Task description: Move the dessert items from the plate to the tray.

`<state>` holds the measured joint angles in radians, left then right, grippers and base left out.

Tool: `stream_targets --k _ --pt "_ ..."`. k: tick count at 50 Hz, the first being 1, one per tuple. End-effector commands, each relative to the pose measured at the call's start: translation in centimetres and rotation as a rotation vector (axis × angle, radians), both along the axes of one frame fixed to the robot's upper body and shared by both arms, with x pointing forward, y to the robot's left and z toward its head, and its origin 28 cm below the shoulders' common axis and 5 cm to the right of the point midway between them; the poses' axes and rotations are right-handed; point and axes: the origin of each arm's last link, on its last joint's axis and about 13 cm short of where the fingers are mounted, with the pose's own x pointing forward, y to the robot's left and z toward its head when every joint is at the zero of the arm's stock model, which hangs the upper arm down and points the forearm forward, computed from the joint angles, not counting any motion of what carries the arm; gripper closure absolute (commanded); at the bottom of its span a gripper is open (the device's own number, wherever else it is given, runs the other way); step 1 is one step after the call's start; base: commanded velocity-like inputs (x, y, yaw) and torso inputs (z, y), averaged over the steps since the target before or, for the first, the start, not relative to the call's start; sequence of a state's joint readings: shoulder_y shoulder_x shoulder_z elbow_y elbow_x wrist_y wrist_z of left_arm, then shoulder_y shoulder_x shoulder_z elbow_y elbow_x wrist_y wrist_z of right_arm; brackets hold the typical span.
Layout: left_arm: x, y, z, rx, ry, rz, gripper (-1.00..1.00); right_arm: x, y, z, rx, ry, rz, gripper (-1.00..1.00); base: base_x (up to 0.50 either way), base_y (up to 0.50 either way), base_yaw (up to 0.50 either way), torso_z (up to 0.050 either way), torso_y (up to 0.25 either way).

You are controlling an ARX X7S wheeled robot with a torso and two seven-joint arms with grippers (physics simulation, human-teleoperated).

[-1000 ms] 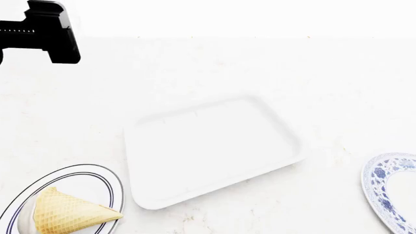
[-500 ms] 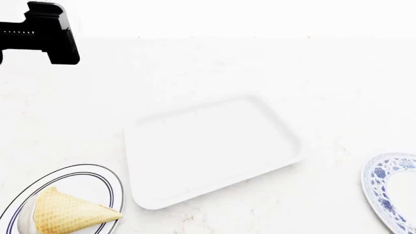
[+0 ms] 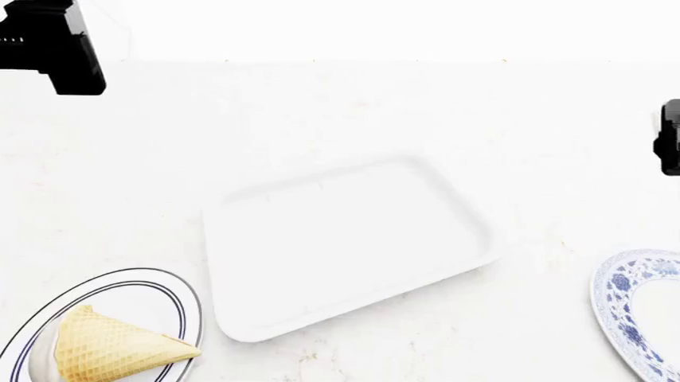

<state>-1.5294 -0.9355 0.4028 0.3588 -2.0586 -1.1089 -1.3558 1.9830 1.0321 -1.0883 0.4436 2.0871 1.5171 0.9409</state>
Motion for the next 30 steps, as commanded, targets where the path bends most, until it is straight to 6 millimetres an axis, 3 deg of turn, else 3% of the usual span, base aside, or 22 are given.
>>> stream_targets --k 1,14,30 --pt "-0.3 0.2 0.1 -0.002 -0.004 0.002 -1.0 0.6 3.7 1.6 -0.032 -0.024 0.164 1.0 0.0 0.0 0.0 0.0 0.0" --pt "-0.5 0.2 0.2 -0.006 -0.01 -0.001 -1.0 2.2 6.4 1.6 -0.032 -0.023 0.267 1.0 0.0 0.0 0.0 0.0 0.0" --pt "-0.3 0.6 1.0 0.003 -0.018 0.017 -1.0 4.6 9.0 0.2 -0.014 0.012 0.368 1.0 0.0 0.0 0.0 0.0 0.0"
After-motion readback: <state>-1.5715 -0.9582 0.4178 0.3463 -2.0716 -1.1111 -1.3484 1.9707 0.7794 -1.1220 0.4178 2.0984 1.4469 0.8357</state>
